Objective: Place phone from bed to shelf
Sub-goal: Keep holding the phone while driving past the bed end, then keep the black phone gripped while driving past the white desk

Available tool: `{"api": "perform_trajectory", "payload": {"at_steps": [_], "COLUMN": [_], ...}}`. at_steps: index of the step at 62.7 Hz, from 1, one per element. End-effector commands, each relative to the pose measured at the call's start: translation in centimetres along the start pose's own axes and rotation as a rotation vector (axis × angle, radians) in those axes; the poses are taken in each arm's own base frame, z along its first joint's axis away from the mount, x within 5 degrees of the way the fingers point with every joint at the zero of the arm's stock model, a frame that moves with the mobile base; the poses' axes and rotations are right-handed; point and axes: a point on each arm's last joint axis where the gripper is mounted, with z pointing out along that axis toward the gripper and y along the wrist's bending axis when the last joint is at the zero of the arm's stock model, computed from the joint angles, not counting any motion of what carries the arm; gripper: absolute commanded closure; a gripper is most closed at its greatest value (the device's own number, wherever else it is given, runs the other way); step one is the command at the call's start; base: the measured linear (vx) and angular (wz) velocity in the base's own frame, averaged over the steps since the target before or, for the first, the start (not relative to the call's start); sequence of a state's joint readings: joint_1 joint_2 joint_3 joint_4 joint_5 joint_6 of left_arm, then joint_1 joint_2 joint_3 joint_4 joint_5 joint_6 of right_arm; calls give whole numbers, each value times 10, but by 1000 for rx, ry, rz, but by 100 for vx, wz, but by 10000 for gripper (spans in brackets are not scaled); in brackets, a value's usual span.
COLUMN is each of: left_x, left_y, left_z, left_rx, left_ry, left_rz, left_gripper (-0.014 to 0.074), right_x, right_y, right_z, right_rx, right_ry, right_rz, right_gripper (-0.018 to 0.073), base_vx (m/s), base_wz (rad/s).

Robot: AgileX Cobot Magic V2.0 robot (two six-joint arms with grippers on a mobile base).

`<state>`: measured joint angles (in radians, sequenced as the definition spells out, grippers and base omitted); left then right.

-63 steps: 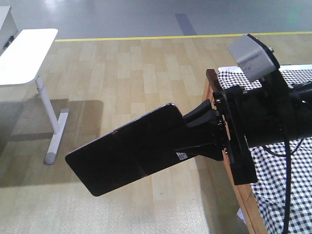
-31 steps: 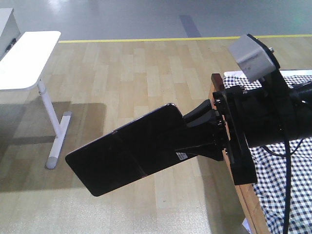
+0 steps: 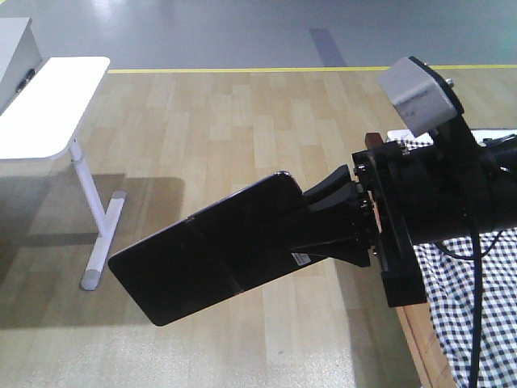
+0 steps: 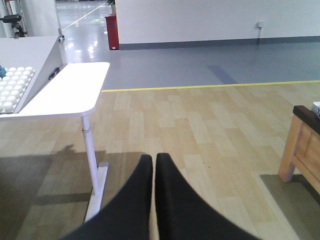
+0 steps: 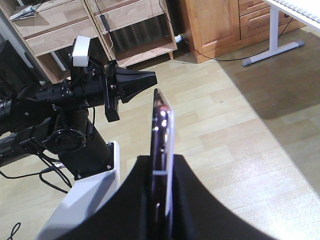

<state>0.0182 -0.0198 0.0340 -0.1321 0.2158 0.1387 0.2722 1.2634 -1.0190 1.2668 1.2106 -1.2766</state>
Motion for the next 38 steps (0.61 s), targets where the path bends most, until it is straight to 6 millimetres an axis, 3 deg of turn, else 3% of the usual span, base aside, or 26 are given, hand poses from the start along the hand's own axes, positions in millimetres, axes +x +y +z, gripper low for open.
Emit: {"api": "perform_trajectory", "payload": {"at_steps": [1, 38], "left_x": [-7, -7], "left_y": [1, 1], "left_z": [-1, -1], "left_rx": [-7, -7], "left_ry": [-82, -82], "left_rz": [-9, -9], "left_gripper": [596, 596], "right_x": [-15, -15], "right_y": [18, 18], "right_z": [-7, -7], "right_rx": [-94, -94], "right_ry": [-81, -81], "right_rz": [-22, -22], "right_gripper": [561, 561], "base_vx": [14, 16], "base_wz": [6, 6]}}
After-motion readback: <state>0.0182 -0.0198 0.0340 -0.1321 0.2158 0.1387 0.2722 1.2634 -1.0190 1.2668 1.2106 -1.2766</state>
